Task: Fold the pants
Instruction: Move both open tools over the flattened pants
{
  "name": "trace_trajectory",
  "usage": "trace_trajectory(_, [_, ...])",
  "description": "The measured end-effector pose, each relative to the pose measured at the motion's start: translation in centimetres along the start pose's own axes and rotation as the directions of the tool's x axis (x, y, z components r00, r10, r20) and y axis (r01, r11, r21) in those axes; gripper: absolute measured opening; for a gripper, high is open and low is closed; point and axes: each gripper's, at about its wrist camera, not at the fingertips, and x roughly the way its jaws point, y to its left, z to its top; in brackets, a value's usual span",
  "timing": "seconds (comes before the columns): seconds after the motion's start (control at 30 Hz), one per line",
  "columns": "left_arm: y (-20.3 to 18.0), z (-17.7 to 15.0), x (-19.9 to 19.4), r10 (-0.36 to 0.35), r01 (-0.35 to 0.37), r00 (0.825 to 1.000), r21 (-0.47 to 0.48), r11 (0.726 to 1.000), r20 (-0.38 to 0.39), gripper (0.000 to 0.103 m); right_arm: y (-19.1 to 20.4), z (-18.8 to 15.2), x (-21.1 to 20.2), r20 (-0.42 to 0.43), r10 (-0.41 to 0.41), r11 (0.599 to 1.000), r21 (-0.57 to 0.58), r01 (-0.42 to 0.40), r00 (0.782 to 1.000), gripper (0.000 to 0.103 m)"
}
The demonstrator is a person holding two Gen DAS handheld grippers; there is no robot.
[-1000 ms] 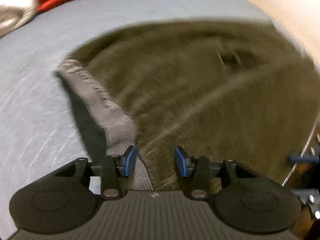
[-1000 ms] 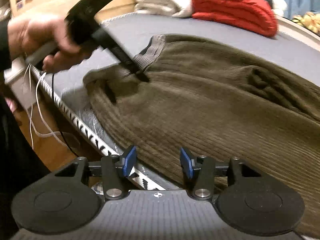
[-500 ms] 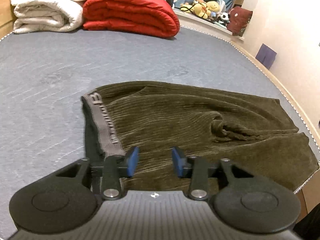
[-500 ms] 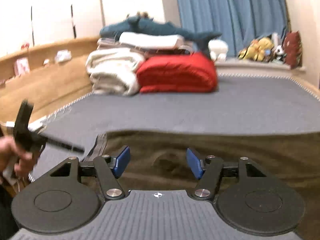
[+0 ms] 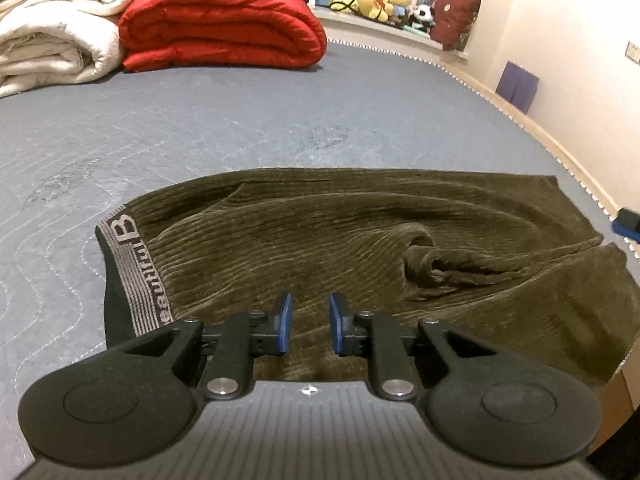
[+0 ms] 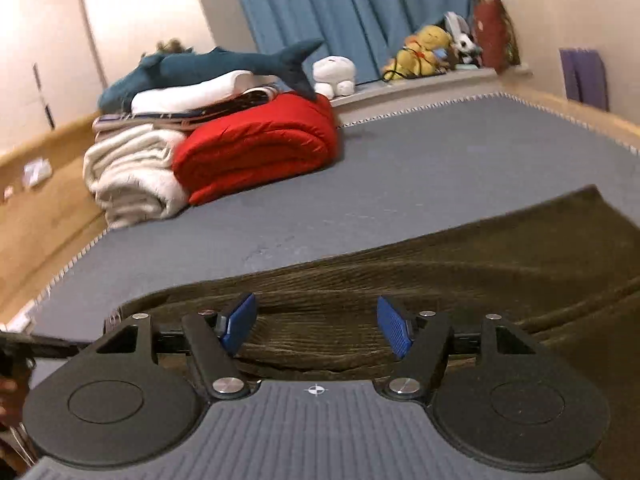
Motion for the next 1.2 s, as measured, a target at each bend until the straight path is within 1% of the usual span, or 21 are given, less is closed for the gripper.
trace_trajectory(0.17, [0.7,1.3,2.0,0.004,-0.004,1.0,-0.012,1.0,-0.002,0.022,-0.5,-0.3,0.1,0.022,-0.02,1.0,-0.007,0.02,1.0,0.069])
trace_trajectory(0.27, [1.5,2.3,3.1,0.006,-0.006,1.0,-0.017,1.0,0.014,0.022,-0.3,-0.2,0.1,0.024,0.0,1.0,0.008,0.0,1.0,0.069])
trace_trajectory(0.37, [3.0,3.3,4.3,0.015,-0.014,0.999,-0.043,0.999,0.028,0.022,-0.1,-0.2,0.0,0.025,-0.002,1.0,-0.021,0.002,1.0,0.069])
trace_trajectory(0.43, [4.3,4.0,5.0,0.018,-0.015,0.999,-0.076,0.997,0.051,0.022,-0.2,-0.1,0.3,0.022,0.001,0.999,-0.041,0.0,1.0,0.069])
trace_trajectory(0.53, [6.0,5.0,6.2,0.069,-0.062,0.991,-0.072,0.996,0.113,0.023,0.0,-0.2,0.7,0.011,-0.003,0.998,-0.057,0.004,1.0,0.069])
trace_trajectory(0.57, [6.5,5.2,6.6,0.089,-0.081,0.988,-0.065,0.995,0.127,0.026,0.0,-0.2,0.9,0.003,-0.005,0.998,-0.056,0.005,1.0,0.069])
trace_trajectory(0.6, [7.0,5.4,7.2,0.118,-0.111,0.983,-0.056,0.992,0.141,0.033,-0.1,-0.2,1.1,-0.005,-0.006,0.999,-0.052,0.006,1.0,0.069])
trace_trajectory(0.63, [7.5,5.6,7.8,0.146,-0.14,0.978,-0.052,0.989,0.148,0.037,-0.2,-0.2,1.3,-0.011,-0.007,0.999,-0.046,0.007,1.0,0.069])
trace_trajectory(0.7, [8.3,5.8,8.8,0.178,-0.171,0.971,-0.055,0.984,0.157,0.051,-0.3,-0.2,1.5,-0.02,-0.005,0.999,-0.04,0.005,1.0,0.069])
trace_trajectory(0.73, [8.5,5.9,9.1,0.186,-0.18,0.969,-0.053,0.982,0.161,0.054,-0.4,-0.2,1.5,-0.023,-0.007,0.999,-0.041,0.006,1.0,0.069])
trace_trajectory(0.77, [8.8,6.1,9.4,0.192,-0.186,0.967,-0.051,0.981,0.167,0.06,-0.4,-0.2,1.5,-0.026,-0.01,0.999,-0.047,0.009,1.0,0.069])
trace_trajectory(0.8, [8.9,6.4,9.8,0.195,-0.19,0.965,-0.048,0.981,0.175,0.069,-0.4,-0.3,1.5,-0.027,-0.012,0.999,-0.052,0.01,1.0,0.069])
trace_trajectory(0.83, [9.0,6.6,10.1,0.198,-0.193,0.964,-0.042,0.98,0.177,0.074,-0.4,-0.3,1.5,-0.028,-0.012,0.998,-0.057,0.01,1.0,0.069])
trace_trajectory(0.87, [9.1,6.8,10.4,0.201,-0.198,0.964,-0.034,0.98,0.175,0.081,-0.5,-0.3,1.5,-0.031,-0.012,0.998,-0.06,0.01,0.999,0.069])
trace_trajectory(0.9, [9.1,7.0,10.9,0.203,-0.203,0.965,-0.019,0.979,0.166,0.082,-0.6,-0.3,1.5,-0.035,-0.015,0.998,-0.062,0.012,0.999,0.069])
trace_trajectory(1.07, [8.7,7.0,13.5,0.207,-0.218,0.969,0.072,0.973,0.131,0.082,-1.0,-0.2,1.5,-0.042,-0.03,0.998,-0.061,0.027,0.999,0.07])
trace_trajectory(1.13, [8.6,7.1,14.0,0.196,-0.208,0.973,0.096,0.973,0.121,0.068,-1.3,-0.3,1.4,-0.042,-0.04,0.998,-0.059,0.037,0.998,0.07])
trace_trajectory(1.17, [8.7,7.2,14.1,0.189,-0.201,0.975,0.103,0.974,0.116,0.046,-1.5,-0.3,1.3,-0.043,-0.044,0.997,-0.057,0.041,0.998,0.07])
trace_trajectory(1.2, [8.5,7.1,14.1,0.185,-0.196,0.977,0.108,0.975,0.107,0.026,-1.6,-0.3,1.2,-0.043,-0.048,0.997,-0.057,0.045,0.998,0.07])
